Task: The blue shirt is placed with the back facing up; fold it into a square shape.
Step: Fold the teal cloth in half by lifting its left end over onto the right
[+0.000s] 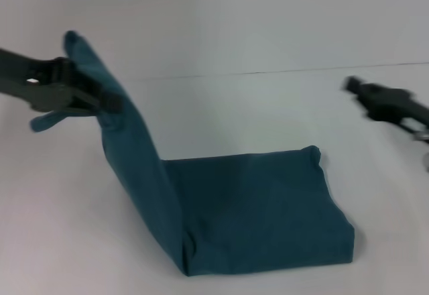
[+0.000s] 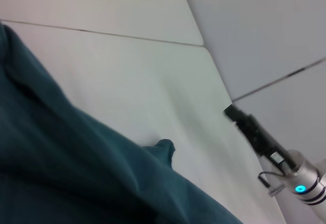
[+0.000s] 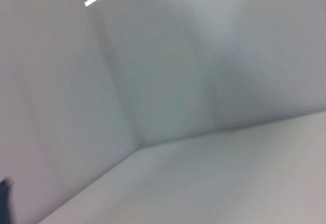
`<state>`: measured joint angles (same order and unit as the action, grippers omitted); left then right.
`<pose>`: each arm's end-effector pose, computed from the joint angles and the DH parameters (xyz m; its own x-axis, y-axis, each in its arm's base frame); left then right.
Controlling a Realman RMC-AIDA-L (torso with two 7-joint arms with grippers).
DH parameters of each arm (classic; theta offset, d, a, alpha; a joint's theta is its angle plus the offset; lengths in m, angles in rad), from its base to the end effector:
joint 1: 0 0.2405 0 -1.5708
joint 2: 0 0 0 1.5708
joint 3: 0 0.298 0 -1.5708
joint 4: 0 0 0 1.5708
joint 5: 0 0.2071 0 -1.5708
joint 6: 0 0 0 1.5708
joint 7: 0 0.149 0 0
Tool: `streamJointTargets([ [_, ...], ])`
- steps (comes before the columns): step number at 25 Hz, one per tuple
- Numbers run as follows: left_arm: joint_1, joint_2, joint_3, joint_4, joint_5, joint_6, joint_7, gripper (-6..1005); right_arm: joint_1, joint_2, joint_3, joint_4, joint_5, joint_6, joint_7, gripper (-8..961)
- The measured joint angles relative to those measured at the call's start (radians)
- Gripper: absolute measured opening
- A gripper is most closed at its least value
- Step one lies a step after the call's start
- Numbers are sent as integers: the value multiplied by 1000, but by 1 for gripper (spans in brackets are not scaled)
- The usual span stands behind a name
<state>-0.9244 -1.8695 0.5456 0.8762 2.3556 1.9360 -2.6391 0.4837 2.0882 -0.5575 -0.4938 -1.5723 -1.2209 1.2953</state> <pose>-0.1810 0.4272 0.0979 0.3716 0.9126 0.1706 0.9130 -0.3926 0.1111 0.3319 0.3816 0.0064 0.4922 -0.2662 -0.8288 -0.8033 -0.5057 -0.3146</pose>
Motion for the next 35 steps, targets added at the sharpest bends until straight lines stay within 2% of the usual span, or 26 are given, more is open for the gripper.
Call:
streamJointTargets([
  [4, -63, -12, 62, -47, -3, -29, -4, 99, -78, -12, 33, -53, 57, -1, 38, 0],
  [7, -112, -38, 116, -65, -3, -48, -4, 99, -102, -22, 81, -56, 63, -1, 47, 0],
  [9, -144, -64, 161, -69, -3, -64, -4, 99, -109, -28, 109, -52, 63, -2, 49, 0],
  [12, -182, -116, 235, -77, 0, -114, -9, 99, -113, -30, 135, -49, 62, -2, 50, 0],
  [15, -205, -185, 332, -88, 1, -206, -22, 100, -113, -31, 142, -50, 62, -1, 50, 0],
  [19, -214, -270, 503, -119, 3, -381, -62, 100, -109, -32, 142, -52, 60, 4, 50, -1],
  [21, -214, -293, 569, -140, -2, -460, -87, 99, -105, -32, 143, -51, 58, 11, 47, -1],
  [23, -226, -304, 656, -196, -43, -541, -105, 99, -103, -33, 143, -50, 58, 19, 44, -1],
  [25, -245, -305, 709, -250, -95, -567, -107, 116, -103, -33, 143, -50, 58, 31, 43, -2],
  [31, -247, -303, 769, -267, -188, -565, -104, 165, -100, -33, 144, -50, 63, 66, 40, -1],
  [35, -254, -300, 785, -244, -189, -518, -97, 343, -91, -31, 140, -54, 60, 83, 39, 3],
])
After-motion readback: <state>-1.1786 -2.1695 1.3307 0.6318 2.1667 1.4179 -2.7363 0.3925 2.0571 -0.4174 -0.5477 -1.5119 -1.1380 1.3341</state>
